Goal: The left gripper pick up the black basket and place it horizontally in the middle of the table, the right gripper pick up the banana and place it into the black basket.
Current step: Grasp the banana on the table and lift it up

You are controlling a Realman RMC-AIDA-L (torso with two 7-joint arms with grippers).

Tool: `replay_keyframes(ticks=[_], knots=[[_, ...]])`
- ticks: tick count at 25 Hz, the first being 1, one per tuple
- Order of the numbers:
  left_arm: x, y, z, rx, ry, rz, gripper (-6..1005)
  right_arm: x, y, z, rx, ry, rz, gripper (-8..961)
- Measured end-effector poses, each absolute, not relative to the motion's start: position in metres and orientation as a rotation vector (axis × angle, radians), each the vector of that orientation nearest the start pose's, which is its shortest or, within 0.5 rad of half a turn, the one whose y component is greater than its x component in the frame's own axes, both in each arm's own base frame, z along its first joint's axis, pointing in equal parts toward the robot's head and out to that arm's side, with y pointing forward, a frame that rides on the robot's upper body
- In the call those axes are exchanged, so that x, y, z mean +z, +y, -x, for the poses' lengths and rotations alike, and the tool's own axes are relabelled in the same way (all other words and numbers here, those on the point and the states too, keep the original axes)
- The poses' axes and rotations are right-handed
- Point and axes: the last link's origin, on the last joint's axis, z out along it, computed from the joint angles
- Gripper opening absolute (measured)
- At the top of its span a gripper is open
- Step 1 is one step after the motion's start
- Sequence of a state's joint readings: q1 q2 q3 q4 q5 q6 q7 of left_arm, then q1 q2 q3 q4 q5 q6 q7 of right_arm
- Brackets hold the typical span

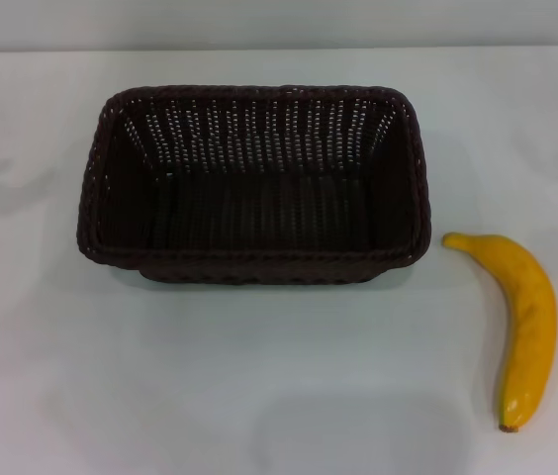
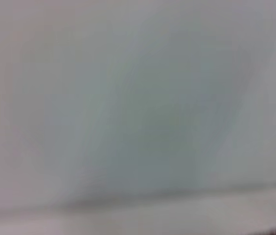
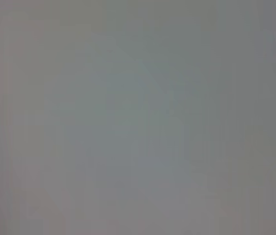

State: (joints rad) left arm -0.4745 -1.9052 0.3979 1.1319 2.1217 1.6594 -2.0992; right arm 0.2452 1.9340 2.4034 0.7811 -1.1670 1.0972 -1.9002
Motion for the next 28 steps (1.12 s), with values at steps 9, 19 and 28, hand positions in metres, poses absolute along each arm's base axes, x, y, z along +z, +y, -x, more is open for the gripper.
replay_keyframes(ticks=[9, 19, 28], knots=[[0.209, 0.302, 0.315, -0.965, -0.682, 1.979, 757, 0.209, 0.344, -0.296, 0.696, 0.758, 1.985, 735], [0.190, 0.279, 0.339, -1.029, -0.563, 1.829, 756, 0.191, 0.366, -0.233, 0.267, 1.127, 2.226, 733], [0.190, 0.287, 0.343, -1.017, -0.580, 1.813, 756, 0.169, 0.378, -0.209, -0.071, 1.301, 2.224, 731]])
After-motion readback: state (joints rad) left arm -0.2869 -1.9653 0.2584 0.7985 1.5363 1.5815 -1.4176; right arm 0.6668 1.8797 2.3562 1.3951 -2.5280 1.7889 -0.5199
